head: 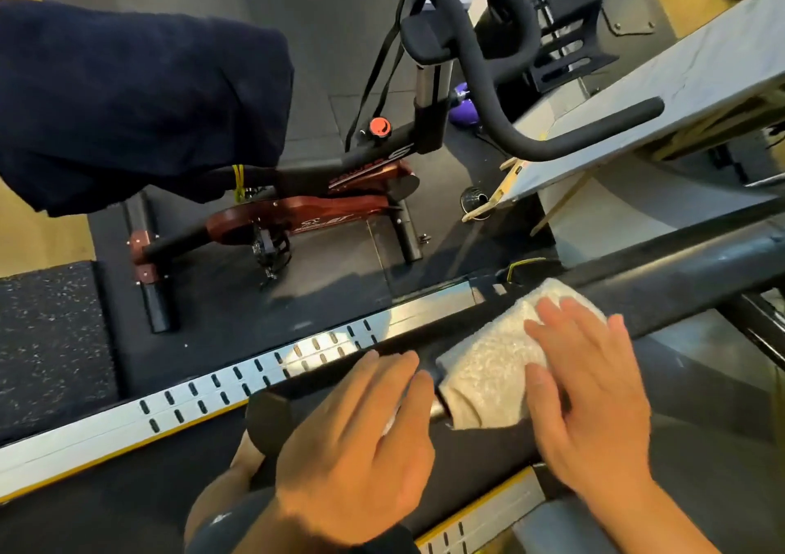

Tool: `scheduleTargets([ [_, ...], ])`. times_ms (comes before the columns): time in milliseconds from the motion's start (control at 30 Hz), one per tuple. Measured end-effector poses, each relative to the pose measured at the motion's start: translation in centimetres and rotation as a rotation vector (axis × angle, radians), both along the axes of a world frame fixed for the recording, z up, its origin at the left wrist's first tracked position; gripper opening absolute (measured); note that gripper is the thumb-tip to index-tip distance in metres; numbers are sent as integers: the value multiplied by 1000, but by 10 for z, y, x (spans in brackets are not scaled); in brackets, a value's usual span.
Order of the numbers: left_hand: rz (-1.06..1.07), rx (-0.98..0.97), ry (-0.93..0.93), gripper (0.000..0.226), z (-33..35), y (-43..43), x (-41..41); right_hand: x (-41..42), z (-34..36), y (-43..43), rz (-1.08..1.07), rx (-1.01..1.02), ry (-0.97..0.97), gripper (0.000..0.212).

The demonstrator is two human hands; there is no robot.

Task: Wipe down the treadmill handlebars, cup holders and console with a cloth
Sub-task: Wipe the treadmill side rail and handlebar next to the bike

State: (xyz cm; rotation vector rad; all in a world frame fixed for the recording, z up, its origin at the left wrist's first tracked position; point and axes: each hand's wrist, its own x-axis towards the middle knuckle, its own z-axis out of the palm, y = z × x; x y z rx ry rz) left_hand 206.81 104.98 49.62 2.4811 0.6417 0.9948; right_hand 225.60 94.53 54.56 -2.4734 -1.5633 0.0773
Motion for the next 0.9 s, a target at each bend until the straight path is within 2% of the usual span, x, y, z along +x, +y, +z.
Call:
scheduleTargets([
  [100, 78, -41, -26, 31, 3, -1, 0, -7, 0, 13, -94, 15, 20, 39],
  [267, 45, 8, -8, 18, 9, 6, -5, -28, 5, 38, 111, -92, 16, 38],
  [333, 85, 15, -25, 24, 4, 3, -1, -13, 17, 64, 98, -289, -2, 44],
  [400, 109, -1, -34, 30, -1, -2, 0, 2, 22, 98, 39, -605, -4, 53],
  [467, 83, -18, -20, 31, -2, -2, -3, 15, 11, 127, -22, -867, 29, 54],
  [533, 20, -25, 3, 30, -4, 1, -8, 20, -2, 146, -31, -1015, 57, 52],
  [567, -9, -26, 12, 28, -4, 3, -9, 20, -5, 148, -41, -1015, 47, 52],
  [633, -45, -43, 12, 28, -4, 6, -9, 17, -4, 133, -65, -878, -14, 50],
  [700, -61, -57, 6, 29, -2, 7, -8, 3, 3, 99, -57, -478, -94, 50],
  [767, -102, -94, 7, 30, -1, 9, -8, -13, 5, 51, -93, -46, -48, 36],
  [800, -124, -110, 19, 32, -2, 9, -9, -19, 3, 29, -110, 83, -40, 31],
  [900, -176, -51, 84, 35, -1, 8, -7, -21, -13, 4, -143, 158, -54, 34],
])
